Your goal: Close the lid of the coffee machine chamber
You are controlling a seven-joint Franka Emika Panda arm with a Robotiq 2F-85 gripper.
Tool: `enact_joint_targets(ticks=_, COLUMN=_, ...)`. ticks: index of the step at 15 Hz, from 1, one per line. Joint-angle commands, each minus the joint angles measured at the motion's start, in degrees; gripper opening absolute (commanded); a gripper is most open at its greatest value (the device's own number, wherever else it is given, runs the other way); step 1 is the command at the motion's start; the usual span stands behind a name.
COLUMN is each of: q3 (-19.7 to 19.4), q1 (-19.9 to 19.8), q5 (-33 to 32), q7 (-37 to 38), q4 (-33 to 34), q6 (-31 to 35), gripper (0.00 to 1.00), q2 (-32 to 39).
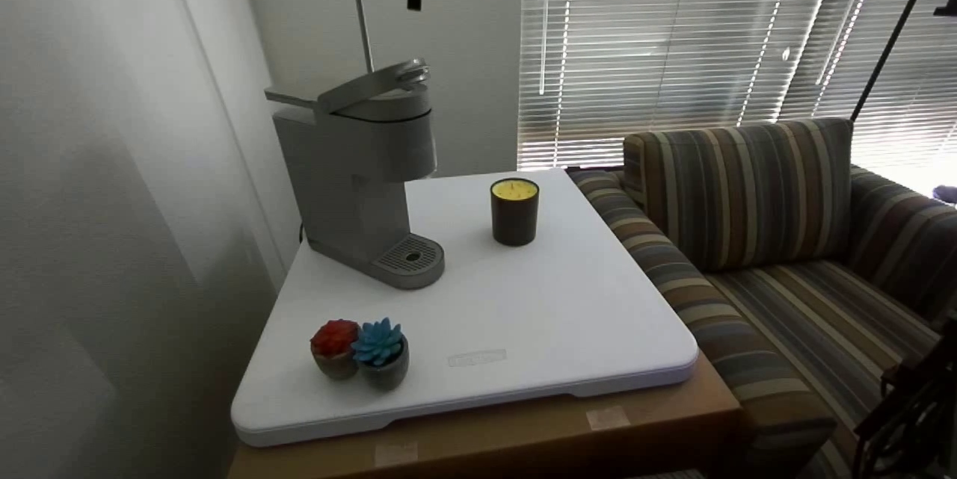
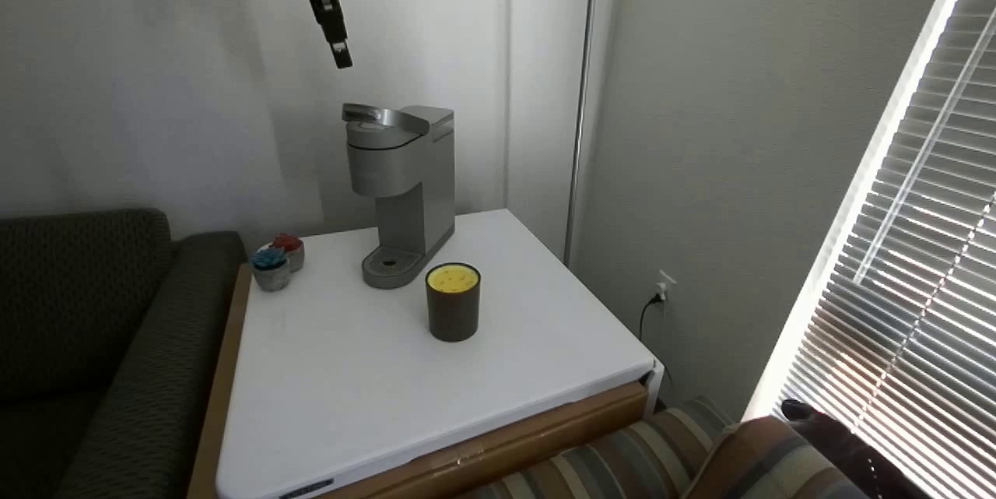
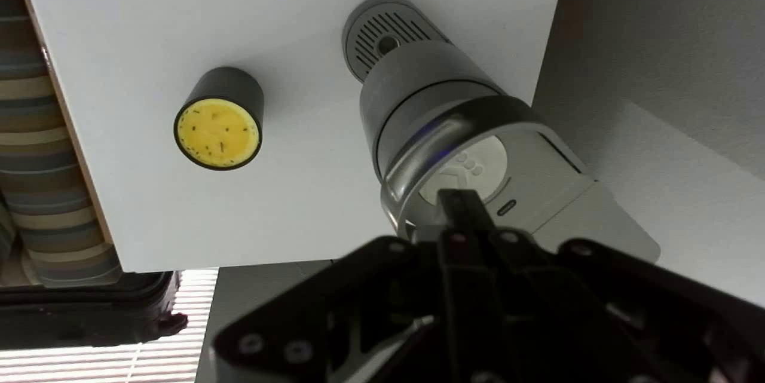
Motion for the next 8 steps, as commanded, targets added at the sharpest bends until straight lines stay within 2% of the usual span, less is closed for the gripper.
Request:
enact_joint_targets(ticks=1, q3=0.6, q1=-1.0, q5=0.0, q7=-2.1, q4=-1.4, q6=3.8, gripper=0.00, q2=2.0)
enact_joint_targets(ticks=8, q3=0.0, q1=-1.0, q5=0.6, q7=-1.6, q4=-2.6, q6=8.9, gripper=0.00, q2=5.6)
